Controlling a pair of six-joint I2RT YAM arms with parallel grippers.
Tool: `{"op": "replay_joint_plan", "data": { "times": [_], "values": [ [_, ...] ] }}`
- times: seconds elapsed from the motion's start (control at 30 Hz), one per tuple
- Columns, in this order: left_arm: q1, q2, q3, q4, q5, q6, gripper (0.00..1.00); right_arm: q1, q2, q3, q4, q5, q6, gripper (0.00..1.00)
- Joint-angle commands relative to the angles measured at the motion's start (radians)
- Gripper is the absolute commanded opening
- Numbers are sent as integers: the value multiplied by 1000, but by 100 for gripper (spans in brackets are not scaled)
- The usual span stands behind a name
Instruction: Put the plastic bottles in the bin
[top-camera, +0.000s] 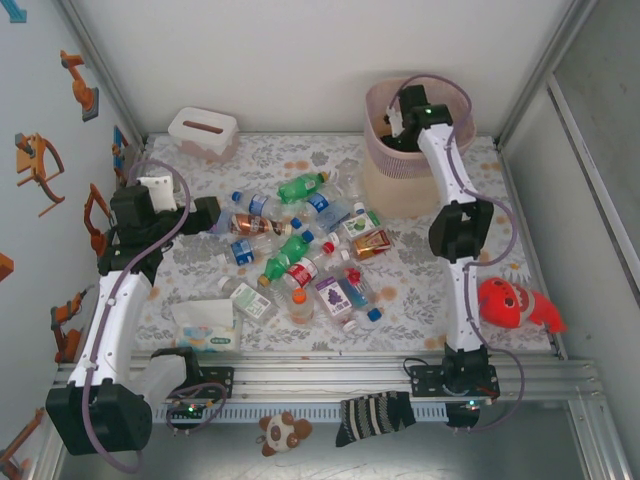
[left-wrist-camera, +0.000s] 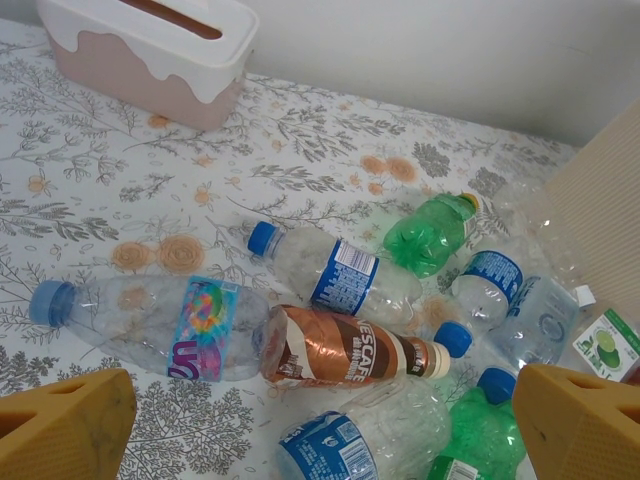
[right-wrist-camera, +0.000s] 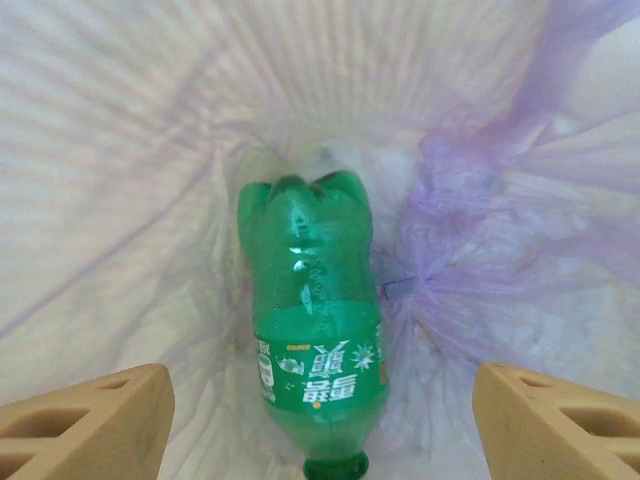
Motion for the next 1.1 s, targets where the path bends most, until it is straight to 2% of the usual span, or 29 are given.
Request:
{"op": "replay_joint_plan", "data": {
  "times": [0.0,0.27,0.5,0.7,1.07],
  "values": [
    [-3,-21,6,-8,0,20,96,-8,-133,10,-15,26,11,77],
    [-3,-19,6,-7,3,16,96,-9,-314,-56,27,56,12,75],
    [-2,-14,7,-4,10,13,96,-3,-519,-239,153,-31,10,73],
    [-2,-13,7,-2,12,13,96,6,-725,-506,331,-139,-22,69],
    [0,8,7,5,27,2,96,33,-1097,-1155,756,-469,-135,72]
  ]
}}
